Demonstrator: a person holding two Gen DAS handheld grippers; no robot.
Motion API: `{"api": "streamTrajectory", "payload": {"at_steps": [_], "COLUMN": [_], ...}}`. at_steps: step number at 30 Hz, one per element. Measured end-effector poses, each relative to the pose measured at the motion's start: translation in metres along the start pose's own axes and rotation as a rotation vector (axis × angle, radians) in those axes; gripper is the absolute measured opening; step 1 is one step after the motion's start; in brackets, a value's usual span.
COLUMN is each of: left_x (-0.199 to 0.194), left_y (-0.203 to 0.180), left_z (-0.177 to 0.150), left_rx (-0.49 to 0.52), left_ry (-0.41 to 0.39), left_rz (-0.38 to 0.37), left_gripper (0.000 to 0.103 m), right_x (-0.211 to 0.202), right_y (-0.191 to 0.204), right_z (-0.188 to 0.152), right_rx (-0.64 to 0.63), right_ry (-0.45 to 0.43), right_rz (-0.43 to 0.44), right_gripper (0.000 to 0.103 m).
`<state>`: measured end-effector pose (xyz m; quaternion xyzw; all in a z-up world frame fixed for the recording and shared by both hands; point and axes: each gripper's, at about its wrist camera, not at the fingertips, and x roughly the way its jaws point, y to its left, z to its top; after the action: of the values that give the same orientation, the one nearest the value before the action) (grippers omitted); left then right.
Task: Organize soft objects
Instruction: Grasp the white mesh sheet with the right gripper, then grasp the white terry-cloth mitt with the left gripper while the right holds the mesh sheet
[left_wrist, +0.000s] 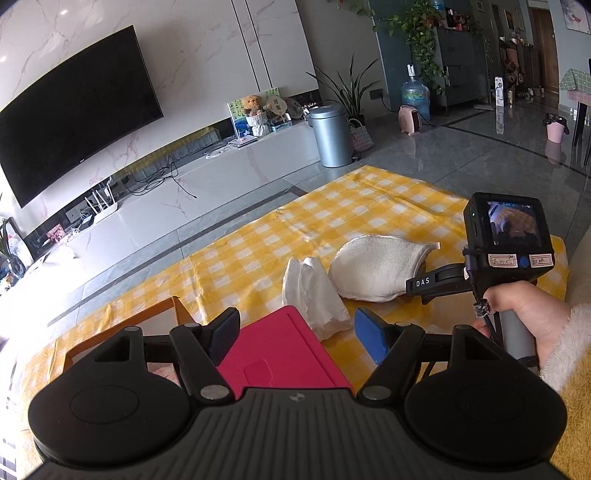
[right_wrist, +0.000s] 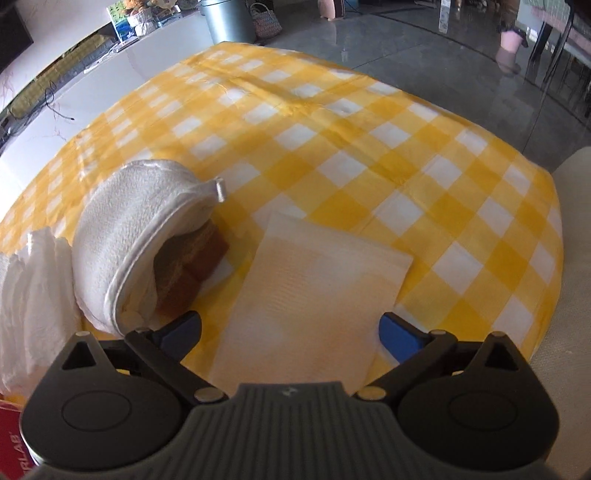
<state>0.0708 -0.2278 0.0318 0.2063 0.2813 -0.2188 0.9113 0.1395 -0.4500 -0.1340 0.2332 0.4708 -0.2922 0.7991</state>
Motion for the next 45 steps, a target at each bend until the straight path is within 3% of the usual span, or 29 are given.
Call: {"api": "streamTrajectory", "payload": {"at_steps": [7,9,12,13,15,17,19,23,26,30,36,40,45], "left_x": [0.002,0.006,0.015,0.017,0.019,0.02,0.023,0.038,0.052,0.066,0.095,0.109,0.132], "left_y": [0.014,0.016,0.02,0.02,0.02,0.018,0.015,0.008,-0.002,-0.023,-0.059,-0.087,-0.117], "left_z": [-0.009,-0.009,-0.009,-0.009,-0.007,-0.006,-0.004,0.006,0.014,0.025,0.029,0.024,0.026], "left_rx": [-0.008,-0.013,-0.017,-0.017,-0.014,-0.003,0.009,0.026,0.073,0.11,0.168,0.225,0.319], "left_ry": [0.001,0.011,0.032,0.038,0.044,0.042,0.043,0.064,0.076,0.06,0.121,0.091,0.06], "left_rz": [-0.004,-0.002,-0.006,-0.007,-0.008,-0.008,-0.011,-0.05,-0.109,-0.086,-0.141,-0.196,-0.161], "left_gripper": [0.084,0.084,0.084,0.084,0.084,0.084,0.084,0.084,0.084,0.084,0.086,0.089,0.089], "right_x": [0.003,0.003,-0.005,-0.007,-0.01,-0.011,-0.011,-0.012,-0.015,-0.032,-0.041,-0.034,-0.034], "right_y": [0.003,0.006,0.007,0.007,0.006,0.007,0.005,-0.007,-0.013,-0.019,-0.043,-0.058,-0.07], "right_z": [-0.005,-0.006,-0.008,-0.008,-0.008,-0.006,-0.004,0.0,0.005,0.01,0.021,0.024,0.02], "right_rx": [-0.072,-0.108,-0.151,-0.158,-0.169,-0.191,-0.195,-0.132,-0.091,-0.101,-0.059,-0.025,-0.012], "right_ry": [-0.009,-0.022,-0.041,-0.049,-0.058,-0.057,-0.049,-0.019,-0.016,-0.079,-0.138,-0.12,-0.129], "right_rz": [-0.054,-0.055,-0.033,-0.034,-0.024,-0.015,-0.017,0.039,0.139,0.182,0.158,0.133,0.123], "right_gripper": [0.1,0.096,0.075,0.062,0.05,0.015,0.004,0.001,0.001,0.001,0.001,0.001,0.001]}}
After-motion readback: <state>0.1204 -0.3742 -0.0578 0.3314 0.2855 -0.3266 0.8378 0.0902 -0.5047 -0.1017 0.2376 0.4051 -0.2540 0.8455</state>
